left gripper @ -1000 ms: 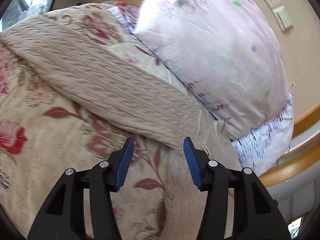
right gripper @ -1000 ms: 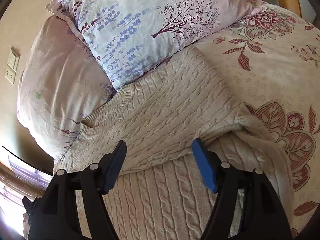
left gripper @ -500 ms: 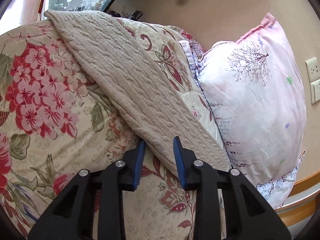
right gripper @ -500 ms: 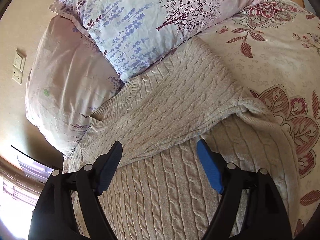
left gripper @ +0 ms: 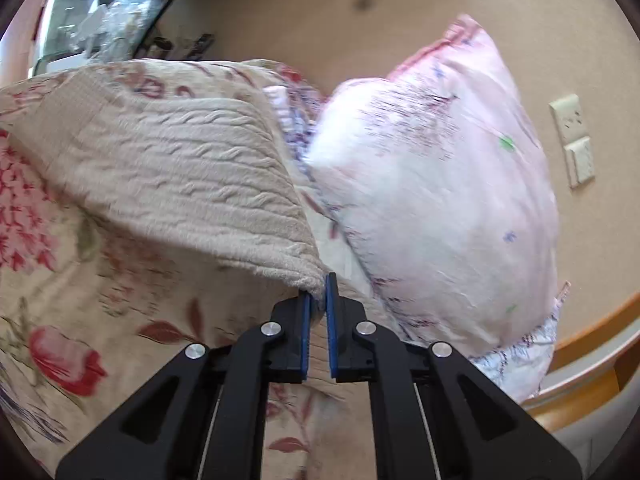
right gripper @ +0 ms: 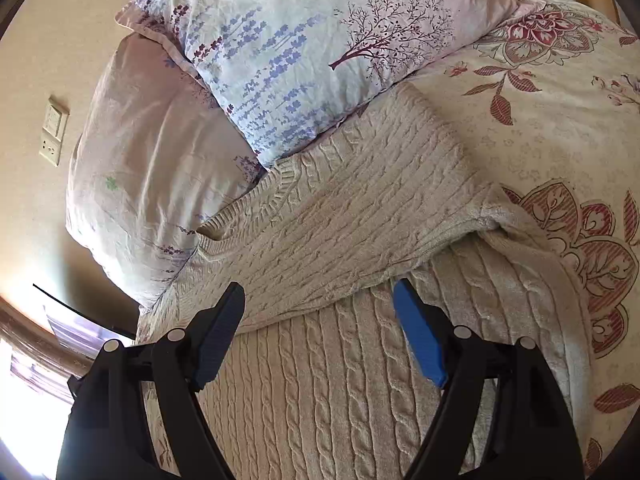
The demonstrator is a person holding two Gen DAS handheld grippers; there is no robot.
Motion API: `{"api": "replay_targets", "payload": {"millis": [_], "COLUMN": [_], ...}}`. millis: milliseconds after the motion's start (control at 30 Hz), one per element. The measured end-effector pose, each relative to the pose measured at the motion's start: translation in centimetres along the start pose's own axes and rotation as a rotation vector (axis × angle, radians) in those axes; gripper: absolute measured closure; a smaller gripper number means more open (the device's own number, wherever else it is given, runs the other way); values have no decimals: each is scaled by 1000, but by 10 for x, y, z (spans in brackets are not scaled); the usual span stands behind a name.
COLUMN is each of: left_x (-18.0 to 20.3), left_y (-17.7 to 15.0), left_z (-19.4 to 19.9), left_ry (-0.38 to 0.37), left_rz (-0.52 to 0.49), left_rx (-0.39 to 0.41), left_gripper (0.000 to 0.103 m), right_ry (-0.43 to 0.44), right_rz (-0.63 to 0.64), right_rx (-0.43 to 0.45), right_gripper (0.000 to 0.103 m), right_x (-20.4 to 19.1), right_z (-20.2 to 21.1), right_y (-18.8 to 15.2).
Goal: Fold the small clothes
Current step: 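Grasp the sleeve with the left gripper, fold it across the body, release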
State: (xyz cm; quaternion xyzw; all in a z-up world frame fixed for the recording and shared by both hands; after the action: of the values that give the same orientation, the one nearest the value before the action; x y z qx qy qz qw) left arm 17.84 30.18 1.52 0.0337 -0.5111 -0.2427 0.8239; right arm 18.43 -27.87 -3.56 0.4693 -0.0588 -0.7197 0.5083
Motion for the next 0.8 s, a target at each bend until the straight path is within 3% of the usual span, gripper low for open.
{"api": "replay_targets", "payload": {"millis": [167, 233, 333, 467, 633, 700, 800], "left_x": [80, 102, 112, 93, 71, 66, 57], "left_y": [-59, -92, -146, -196, -206, -199, -177], "left_z": [-23, -38, -70, -105, -116, -111, -100], "left_ry": [-185, -227, -237, -188, -151, -138, -125], "left_rz": [-133, -179, -214, -177, -112, -88, -46], "left_rx": [-109, -168, -287, -416, -460, -436, -387], "left_gripper": [97, 97, 97, 96, 89, 68, 63], "right_ry": [10, 12, 11, 2, -1, 2, 8], "right_rz": [16, 19, 24, 30, 29, 30, 36], "right_rx": [18, 19, 17, 20, 23, 15, 4], "right_gripper": [25, 25, 25, 25, 25, 25, 25], "right_x": [-3, -3, -2, 1, 3, 2, 0], "right_z": [9, 12, 15, 19, 19, 16, 14], "right_y": [0, -1, -2, -2, -2, -2, -4]}}
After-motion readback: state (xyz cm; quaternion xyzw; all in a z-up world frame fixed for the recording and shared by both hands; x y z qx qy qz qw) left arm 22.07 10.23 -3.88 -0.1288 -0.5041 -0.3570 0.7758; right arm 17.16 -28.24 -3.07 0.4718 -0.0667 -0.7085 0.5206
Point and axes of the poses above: each gripper's, at about its wrist camera, not at the fingertips, and z roughly against the way its jaws point, x to its right, y to its top, the point moved 5 cm from there along -z, roughly the way its jaws point, and after that the axes turned 5 degrees about z, right-handed, at the moved point
